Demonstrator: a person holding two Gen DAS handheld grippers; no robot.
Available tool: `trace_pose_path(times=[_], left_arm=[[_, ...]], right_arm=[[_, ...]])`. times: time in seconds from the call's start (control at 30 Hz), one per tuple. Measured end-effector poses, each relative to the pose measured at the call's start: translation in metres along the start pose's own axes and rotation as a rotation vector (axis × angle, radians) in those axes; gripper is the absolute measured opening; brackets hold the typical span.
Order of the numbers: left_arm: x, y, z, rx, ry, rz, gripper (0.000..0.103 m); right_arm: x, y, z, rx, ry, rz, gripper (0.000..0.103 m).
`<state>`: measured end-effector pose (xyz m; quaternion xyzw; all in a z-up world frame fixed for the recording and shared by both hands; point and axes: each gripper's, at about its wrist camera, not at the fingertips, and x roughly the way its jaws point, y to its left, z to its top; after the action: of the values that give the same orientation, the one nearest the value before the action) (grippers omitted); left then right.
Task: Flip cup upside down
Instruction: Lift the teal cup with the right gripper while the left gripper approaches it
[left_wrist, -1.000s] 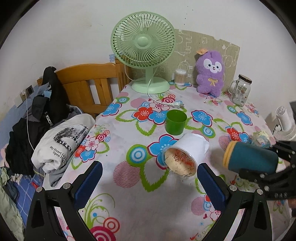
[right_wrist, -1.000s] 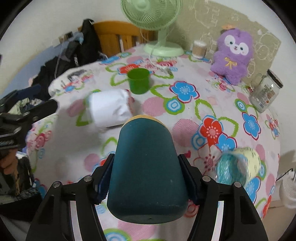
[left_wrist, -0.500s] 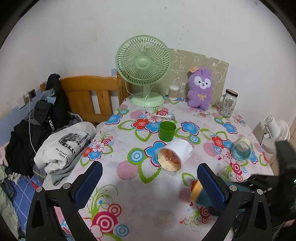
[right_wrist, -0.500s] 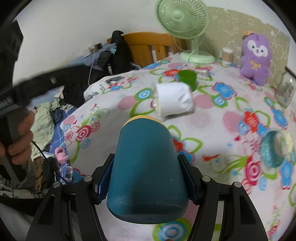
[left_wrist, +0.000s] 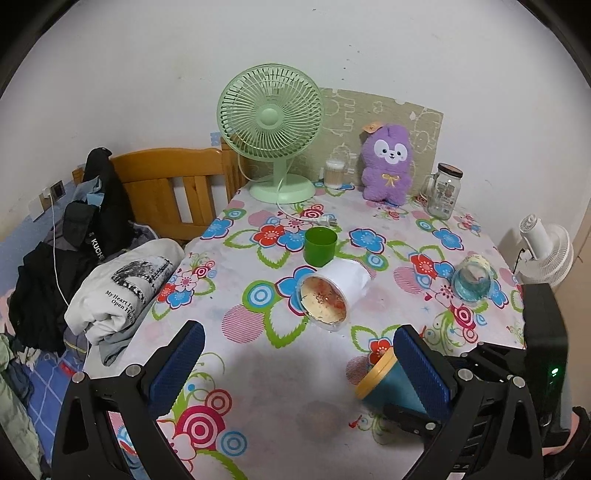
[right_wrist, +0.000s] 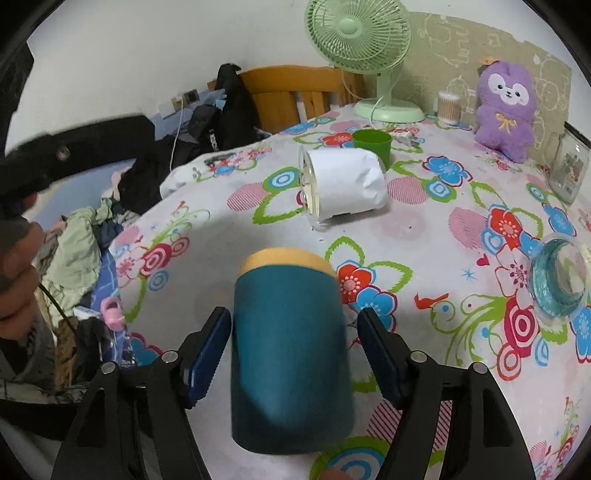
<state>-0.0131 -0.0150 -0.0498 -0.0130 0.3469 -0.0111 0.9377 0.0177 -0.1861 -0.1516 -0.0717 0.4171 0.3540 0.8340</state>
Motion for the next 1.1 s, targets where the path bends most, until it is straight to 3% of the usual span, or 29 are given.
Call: trace_pose_path(times=[0.67,1.1], left_arm=[[0.009,-0.007,-0.010,0.031,0.044,-0.029,0.103],[0.013,-0.037,-0.029,0.053,0.114,-0.113,0.103]], right_arm=[[-0.027,-0.005,-0.023,0.039,-0.006,0.018,0.078],[-0.048,-0.021,-0.044,0.077,-0.023,-0.006,0.078]])
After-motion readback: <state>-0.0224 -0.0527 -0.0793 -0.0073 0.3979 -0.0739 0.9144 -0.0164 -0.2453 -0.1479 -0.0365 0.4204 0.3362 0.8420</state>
